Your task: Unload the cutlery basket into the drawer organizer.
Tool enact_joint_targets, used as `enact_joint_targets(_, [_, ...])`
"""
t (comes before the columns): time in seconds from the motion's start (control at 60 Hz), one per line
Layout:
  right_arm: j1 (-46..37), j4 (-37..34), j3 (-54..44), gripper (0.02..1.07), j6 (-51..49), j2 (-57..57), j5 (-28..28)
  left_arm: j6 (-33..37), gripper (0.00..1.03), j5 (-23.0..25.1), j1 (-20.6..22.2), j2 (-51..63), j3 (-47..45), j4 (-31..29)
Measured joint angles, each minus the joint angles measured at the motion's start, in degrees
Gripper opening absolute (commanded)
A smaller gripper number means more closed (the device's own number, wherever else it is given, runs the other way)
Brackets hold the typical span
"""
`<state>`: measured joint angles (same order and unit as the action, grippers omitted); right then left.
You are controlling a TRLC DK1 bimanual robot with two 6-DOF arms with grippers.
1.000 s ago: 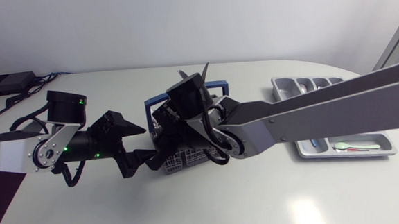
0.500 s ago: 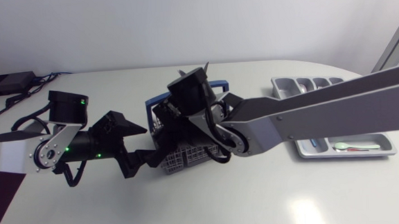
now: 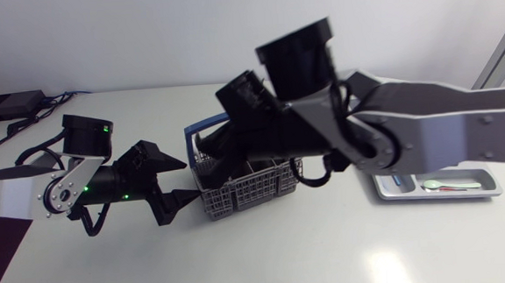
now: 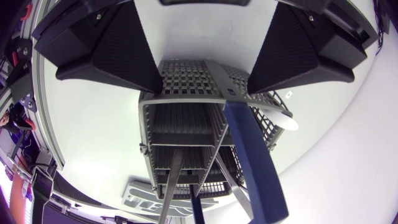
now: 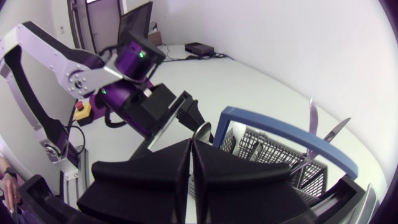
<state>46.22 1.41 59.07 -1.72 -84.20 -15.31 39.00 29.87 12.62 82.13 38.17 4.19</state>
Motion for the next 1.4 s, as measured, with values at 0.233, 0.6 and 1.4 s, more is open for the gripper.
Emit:
enact_joint_targets(0.233, [-5.6,-7.8,1.2,0.08,0.5,11.1,-8.3,-0.2,0.95,-0.4,0.0,-1.7,0.0,-1.4])
enact_joint_targets(0.6, [-29.1,-23.5,0.8,0.08,-1.7,25.1,-19.0,-0.4,0.95,-1.5,-0.1,-5.7,0.5,-5.7])
enact_joint_targets(1.4, [-80.5,-35.7,-4.6,0.08,-42.5,10.6,-29.6,-1.3,0.95,-6.9,1.5,-5.9,3.8,-9.0])
